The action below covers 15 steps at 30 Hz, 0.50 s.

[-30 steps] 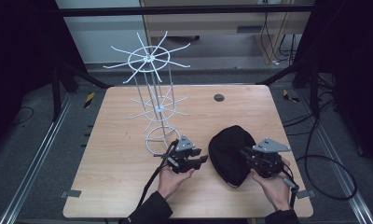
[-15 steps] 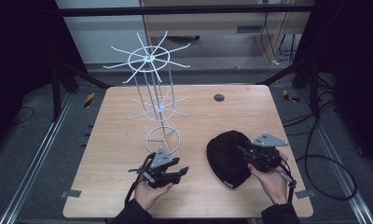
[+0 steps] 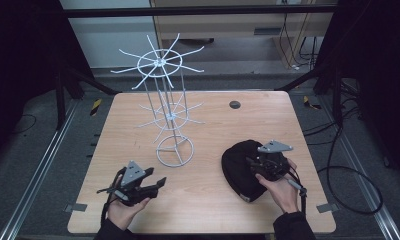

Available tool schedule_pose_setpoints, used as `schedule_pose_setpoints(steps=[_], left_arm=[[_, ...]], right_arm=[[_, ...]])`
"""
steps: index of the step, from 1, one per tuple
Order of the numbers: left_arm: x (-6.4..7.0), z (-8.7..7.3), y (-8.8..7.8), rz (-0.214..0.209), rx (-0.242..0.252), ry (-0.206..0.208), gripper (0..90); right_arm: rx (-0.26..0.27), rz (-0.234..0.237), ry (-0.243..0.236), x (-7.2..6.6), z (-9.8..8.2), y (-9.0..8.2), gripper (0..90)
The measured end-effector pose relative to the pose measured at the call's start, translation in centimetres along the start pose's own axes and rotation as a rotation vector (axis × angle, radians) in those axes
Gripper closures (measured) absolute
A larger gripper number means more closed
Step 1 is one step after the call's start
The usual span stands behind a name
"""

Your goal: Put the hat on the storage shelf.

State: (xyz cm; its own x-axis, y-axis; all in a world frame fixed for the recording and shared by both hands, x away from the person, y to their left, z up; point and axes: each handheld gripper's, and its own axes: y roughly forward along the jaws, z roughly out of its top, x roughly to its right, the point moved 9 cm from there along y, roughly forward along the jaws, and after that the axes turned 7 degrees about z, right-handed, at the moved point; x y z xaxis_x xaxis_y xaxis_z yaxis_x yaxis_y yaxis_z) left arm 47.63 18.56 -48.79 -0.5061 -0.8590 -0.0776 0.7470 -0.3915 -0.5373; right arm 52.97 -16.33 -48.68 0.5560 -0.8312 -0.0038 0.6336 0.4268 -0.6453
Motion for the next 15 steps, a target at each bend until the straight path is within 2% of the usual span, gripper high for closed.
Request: schedule_pose_setpoints(steps=[2, 3, 4, 5, 6, 8, 10, 11, 13, 15], left_arm=[[-1.6, -0.5, -0.3, 0.029, -0.003, -0.028, 41.0], [-2.4, -0.8, -0.3, 0.055, 0.0, -0.033, 41.0], [-3.1, -1.0, -0.4, 0.076, 0.001, -0.044, 41.0], [-3.7, -1.2, -0.4, 0.09, -0.002, -0.056, 41.0], [-4.4, -1.4, -0.3, 0.106, -0.004, -0.06, 41.0], [-5.4, -1.9, -0.3, 0.128, -0.013, -0.087, 41.2], [-6.0, -2.3, -0.3, 0.136, -0.017, -0.111, 41.2], [-6.2, -2.5, -0.3, 0.141, -0.02, -0.11, 41.2], [-6.7, -2.9, -0.3, 0.15, -0.023, -0.132, 41.2], [-6.8, -3.0, -0.3, 0.152, -0.024, -0.135, 41.2]], right_arm=[[-0.007, -0.016, 0.006, 0.2, 0.0, 0.5, 55.7], [-0.007, -0.021, 0.01, 0.2, 0.0, 0.8, 59.4], [-0.007, -0.021, 0.01, 0.2, 0.0, 0.8, 59.4], [-0.011, -0.024, 0.014, 0.2, 0.0, 0.9, 66.3], [-0.011, -0.024, 0.014, 0.2, 0.0, 0.9, 66.3], [-0.028, -0.035, 0.012, 0.2, -0.2, 1.0, 73.3], [-0.03, -0.035, 0.009, 0.2, -0.2, 1.0, 73.9], [-0.032, -0.039, 0.007, 0.2, -0.2, 0.9, 74.5], [-0.016, -0.032, 0.012, 0.1, 0.0, 0.5, 75.2], [-0.007, -0.028, 0.009, 0.1, 0.1, 0.3, 75.4]])
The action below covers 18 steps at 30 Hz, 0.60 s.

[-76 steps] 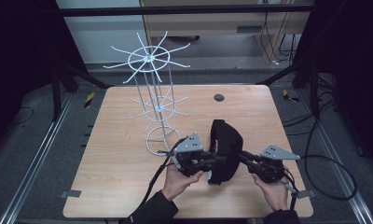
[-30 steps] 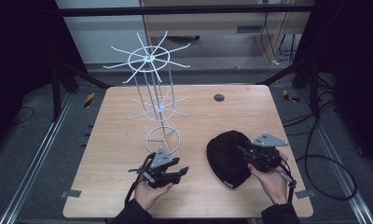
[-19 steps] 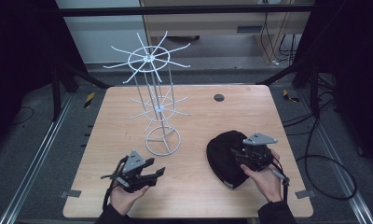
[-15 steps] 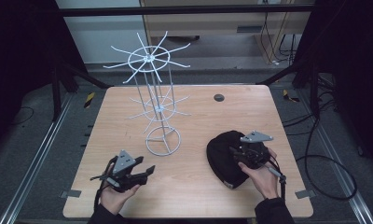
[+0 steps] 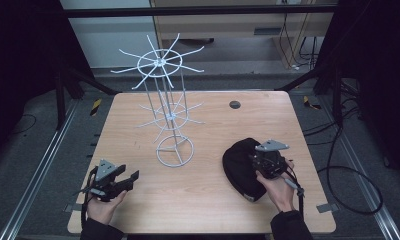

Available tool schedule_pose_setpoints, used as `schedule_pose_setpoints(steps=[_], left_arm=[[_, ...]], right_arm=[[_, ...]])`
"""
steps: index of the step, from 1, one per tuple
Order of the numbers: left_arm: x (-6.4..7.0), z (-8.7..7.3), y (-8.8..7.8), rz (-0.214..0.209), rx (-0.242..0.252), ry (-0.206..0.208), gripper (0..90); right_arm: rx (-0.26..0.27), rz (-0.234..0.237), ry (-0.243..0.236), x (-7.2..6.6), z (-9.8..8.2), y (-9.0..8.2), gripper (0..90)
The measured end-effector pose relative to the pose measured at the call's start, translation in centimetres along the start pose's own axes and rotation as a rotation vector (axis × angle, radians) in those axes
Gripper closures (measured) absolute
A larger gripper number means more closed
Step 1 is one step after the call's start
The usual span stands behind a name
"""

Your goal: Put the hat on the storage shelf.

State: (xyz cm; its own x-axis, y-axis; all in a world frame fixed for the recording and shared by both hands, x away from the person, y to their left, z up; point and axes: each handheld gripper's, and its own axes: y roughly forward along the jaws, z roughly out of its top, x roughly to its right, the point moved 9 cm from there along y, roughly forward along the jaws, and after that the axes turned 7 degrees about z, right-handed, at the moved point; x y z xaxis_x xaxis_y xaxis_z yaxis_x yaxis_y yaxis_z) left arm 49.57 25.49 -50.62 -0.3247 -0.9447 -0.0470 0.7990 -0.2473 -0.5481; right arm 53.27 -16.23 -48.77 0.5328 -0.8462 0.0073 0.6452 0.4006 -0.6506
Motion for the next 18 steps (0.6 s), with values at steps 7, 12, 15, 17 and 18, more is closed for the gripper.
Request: schedule_pose_setpoints(steps=[7, 12, 15, 17, 18], left_arm=[[-0.5, -0.4, 0.2, 0.001, 0.001, -0.021, 40.9], [-1.1, -0.5, 0.5, 0.022, -0.006, -0.027, 40.0], [-1.4, -0.5, 0.6, 0.031, -0.009, -0.033, 39.1], [-1.7, -0.6, 0.6, 0.036, -0.011, -0.041, 38.2], [-1.8, -0.7, 0.7, 0.036, -0.013, -0.048, 37.4]], right_arm=[[0.102, 0.032, -0.016, -0.4, 1.6, -2.4, 76.0], [0.204, 0.079, -0.021, -0.8, 3.1, -4.4, 76.2], [0.237, 0.096, -0.016, -0.9, 3.5, -5.1, 76.1], [0.276, 0.109, -0.018, -1.1, 4.0, -5.9, 76.2], [0.302, 0.111, -0.025, -1.1, 4.4, -6.6, 76.3]])
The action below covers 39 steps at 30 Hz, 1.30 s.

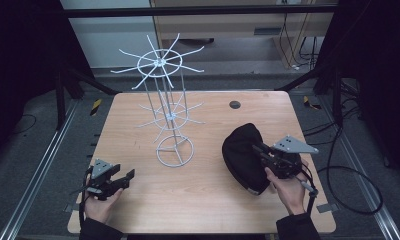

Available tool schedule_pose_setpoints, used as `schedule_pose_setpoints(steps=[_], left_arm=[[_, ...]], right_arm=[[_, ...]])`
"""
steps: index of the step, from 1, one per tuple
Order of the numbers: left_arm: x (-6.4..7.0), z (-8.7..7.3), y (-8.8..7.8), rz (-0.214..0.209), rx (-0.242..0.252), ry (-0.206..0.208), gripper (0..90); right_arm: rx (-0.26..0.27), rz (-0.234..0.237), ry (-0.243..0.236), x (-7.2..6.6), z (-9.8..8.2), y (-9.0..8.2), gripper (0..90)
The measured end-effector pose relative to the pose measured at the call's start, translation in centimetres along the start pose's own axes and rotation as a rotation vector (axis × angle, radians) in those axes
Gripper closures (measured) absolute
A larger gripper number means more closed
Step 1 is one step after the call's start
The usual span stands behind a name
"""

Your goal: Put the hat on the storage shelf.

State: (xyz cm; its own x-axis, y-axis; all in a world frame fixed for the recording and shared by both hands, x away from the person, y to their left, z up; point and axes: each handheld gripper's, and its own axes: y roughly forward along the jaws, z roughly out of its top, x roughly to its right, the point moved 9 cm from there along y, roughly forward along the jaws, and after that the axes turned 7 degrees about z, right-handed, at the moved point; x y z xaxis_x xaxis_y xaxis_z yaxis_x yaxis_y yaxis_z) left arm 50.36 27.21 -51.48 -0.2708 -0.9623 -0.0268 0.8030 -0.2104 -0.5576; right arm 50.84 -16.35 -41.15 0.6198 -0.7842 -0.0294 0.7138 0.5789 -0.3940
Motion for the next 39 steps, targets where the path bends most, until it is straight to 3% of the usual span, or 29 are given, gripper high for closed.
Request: schedule_pose_setpoints(steps=[12, 30, 39], left_arm=[[-0.2, -0.2, 0.6, 0.011, -0.015, -0.006, 34.9], [-0.6, -0.3, 0.7, 0.022, -0.023, -0.006, 34.4], [-0.6, -0.4, 0.8, 0.02, -0.028, 0.001, 34.2]], right_arm=[[0.101, 0.04, -0.015, -0.8, 2.8, -1.5, 76.6], [0.365, 0.099, -0.088, -3.7, 12.8, -5.4, 76.9], [0.44, 0.129, -0.116, -5.1, 16.2, -6.9, 77.0]])
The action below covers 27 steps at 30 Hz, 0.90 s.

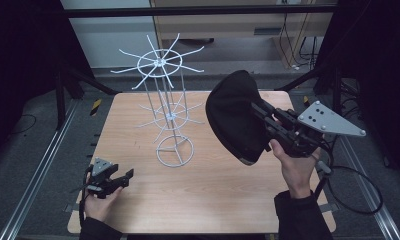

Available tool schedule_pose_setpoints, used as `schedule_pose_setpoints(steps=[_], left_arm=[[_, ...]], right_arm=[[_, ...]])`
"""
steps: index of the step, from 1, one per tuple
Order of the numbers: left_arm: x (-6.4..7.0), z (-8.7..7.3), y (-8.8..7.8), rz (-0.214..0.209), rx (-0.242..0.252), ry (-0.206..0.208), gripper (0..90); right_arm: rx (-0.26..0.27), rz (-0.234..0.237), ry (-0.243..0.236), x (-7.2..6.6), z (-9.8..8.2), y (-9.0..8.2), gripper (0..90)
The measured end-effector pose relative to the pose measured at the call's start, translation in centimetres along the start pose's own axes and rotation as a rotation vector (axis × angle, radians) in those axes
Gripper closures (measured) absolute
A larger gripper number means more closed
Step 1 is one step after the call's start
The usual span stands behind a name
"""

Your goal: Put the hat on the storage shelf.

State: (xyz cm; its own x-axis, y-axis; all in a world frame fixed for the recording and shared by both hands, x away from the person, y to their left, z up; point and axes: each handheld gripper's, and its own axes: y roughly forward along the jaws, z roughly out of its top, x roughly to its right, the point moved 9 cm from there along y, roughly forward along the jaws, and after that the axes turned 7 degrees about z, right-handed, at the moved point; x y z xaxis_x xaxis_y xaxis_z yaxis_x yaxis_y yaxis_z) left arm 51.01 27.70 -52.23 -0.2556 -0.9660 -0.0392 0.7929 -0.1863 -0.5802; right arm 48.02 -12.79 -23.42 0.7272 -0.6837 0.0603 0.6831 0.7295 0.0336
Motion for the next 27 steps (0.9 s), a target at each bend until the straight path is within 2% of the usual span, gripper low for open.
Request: schedule_pose_setpoints(steps=[3, 11, 13, 20, 27], left_arm=[[0.0, 0.0, 0.1, 0.0, -0.002, 0.002, 34.2], [-0.1, -0.1, 0.1, 0.004, -0.004, 0.002, 34.2], [-0.1, -0.1, 0.1, 0.002, -0.007, 0.002, 34.1], [0.0, -0.1, 0.2, 0.0, -0.009, 0.008, 34.1], [0.1, -0.2, 0.2, -0.001, -0.015, 0.013, 34.1]], right_arm=[[0.024, 0.007, -0.015, -0.3, 1.4, 0.2, 77.0], [0.054, 0.021, -0.026, -0.7, 3.5, 1.0, 77.1], [0.079, 0.022, -0.031, -0.9, 4.5, 0.7, 77.1], [0.127, 0.008, -0.035, -0.7, 6.1, 0.3, 77.1], [0.156, 0.017, -0.011, -0.4, 7.1, 2.1, 77.1]])
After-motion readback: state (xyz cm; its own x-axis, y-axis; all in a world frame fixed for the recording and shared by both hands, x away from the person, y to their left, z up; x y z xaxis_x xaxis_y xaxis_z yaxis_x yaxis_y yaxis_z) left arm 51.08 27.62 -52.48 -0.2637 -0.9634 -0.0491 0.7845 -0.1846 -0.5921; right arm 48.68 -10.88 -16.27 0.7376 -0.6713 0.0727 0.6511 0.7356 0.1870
